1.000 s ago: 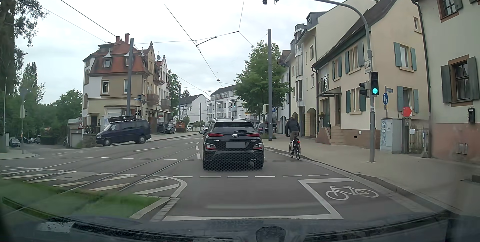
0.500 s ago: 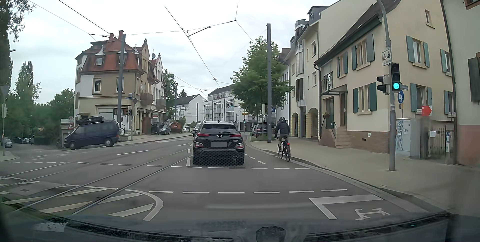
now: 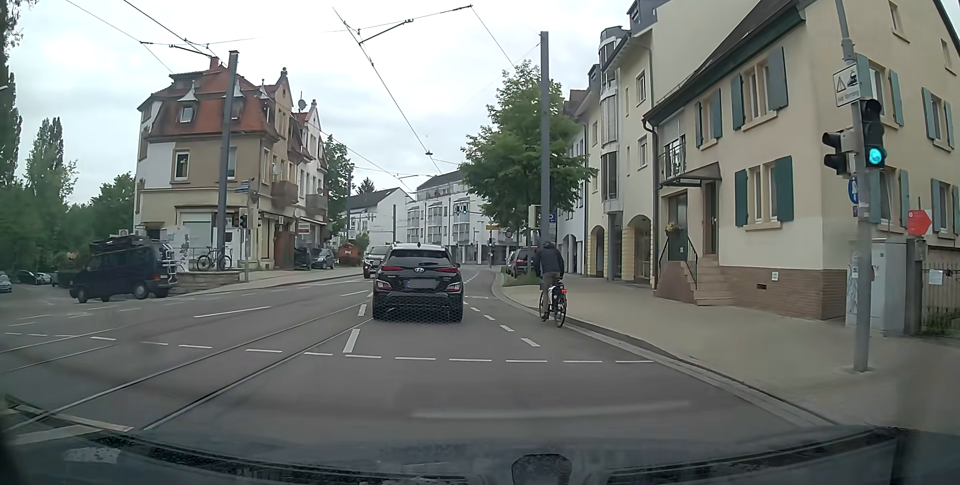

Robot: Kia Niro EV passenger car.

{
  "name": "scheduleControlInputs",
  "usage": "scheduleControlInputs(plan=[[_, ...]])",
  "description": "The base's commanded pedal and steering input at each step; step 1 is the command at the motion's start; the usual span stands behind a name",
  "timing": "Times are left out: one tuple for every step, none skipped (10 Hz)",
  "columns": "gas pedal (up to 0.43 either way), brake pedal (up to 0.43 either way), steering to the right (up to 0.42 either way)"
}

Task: Follow the waypoints while adhering to traffic rules and regulations

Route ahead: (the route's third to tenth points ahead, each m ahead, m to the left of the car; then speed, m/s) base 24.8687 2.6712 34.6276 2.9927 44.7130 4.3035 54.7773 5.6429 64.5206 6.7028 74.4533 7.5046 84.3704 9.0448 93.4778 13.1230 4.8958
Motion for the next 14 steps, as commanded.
scheduleControlInputs(plan=[[0.311, 0.000, -0.031], [0.311, 0.000, -0.043], [0.311, 0.000, -0.056], [0.311, 0.000, -0.067], [0.311, 0.000, -0.076], [0.311, 0.000, -0.082], [0.311, 0.000, -0.087], [0.311, 0.000, -0.088], [0.299, 0.000, -0.088], [0.299, 0.000, -0.088], [0.299, 0.000, -0.086], [0.299, 0.000, -0.082], [0.299, 0.000, -0.074], [0.299, 0.000, -0.065]])
